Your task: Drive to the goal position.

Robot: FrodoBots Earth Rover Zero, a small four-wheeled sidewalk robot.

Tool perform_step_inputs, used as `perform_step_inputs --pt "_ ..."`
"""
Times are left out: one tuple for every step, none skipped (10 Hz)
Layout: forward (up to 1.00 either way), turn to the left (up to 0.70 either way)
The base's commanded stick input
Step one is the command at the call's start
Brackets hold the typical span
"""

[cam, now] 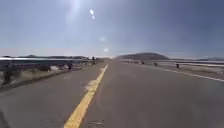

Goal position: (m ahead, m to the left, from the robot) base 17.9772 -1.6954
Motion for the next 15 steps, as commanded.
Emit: perform_step_inputs --pt "0.85 0.0" --pt "0.85 0.0" --pt "0.85 0.0" --pt "0.85 0.0" --pt "0.85 0.0" --pt "0.85 0.0" --pt "0.85 0.0" --pt "0.85 0.0" --pt "0.85 0.0" --pt "0.85 0.0" --pt "0.85 0.0" --pt "0.85 0.0" --pt "0.85 0.0" --pt "0.85 0.0" --pt "0.85 0.0"
